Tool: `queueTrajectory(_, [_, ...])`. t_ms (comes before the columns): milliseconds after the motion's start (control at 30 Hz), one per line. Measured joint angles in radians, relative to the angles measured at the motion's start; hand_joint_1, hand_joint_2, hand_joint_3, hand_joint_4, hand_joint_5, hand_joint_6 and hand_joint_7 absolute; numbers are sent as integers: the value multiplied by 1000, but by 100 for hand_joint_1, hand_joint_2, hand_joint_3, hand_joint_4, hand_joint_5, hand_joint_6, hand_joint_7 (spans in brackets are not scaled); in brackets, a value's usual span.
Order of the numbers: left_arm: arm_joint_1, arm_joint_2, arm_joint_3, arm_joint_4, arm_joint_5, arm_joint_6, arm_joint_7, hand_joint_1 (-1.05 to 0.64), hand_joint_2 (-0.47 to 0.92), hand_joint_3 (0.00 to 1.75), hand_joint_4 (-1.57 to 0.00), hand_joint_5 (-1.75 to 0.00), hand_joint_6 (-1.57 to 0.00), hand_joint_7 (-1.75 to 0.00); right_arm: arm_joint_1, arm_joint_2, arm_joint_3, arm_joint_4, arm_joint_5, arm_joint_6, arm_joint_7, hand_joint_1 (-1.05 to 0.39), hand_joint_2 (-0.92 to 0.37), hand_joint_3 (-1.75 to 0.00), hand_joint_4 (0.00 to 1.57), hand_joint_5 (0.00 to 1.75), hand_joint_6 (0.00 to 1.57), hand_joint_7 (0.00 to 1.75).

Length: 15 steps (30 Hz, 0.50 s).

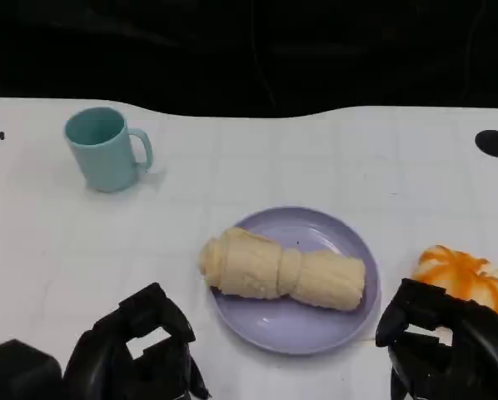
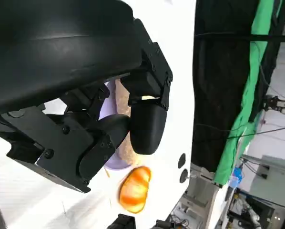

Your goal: Grasp the towel on the left side of the plate with the left hand and place it into the plate.

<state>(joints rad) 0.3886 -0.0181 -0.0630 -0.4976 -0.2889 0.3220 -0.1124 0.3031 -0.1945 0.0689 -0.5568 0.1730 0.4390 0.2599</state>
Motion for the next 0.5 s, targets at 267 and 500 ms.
queueTrajectory(267, [-18,6,15,9,-3,13,-1,-9,45,142,-88,-175,-69,-173,0,2,-2,12,0,-8,1,2,-62,-116,72,175,55,163])
queueTrajectory(500, [-17,23,20,9,-25,17,-15,-7,47,139,-88,-175,-72,-168,1,2,-1,4,1,-5,1,-1,-62,-114,74,175,58,161])
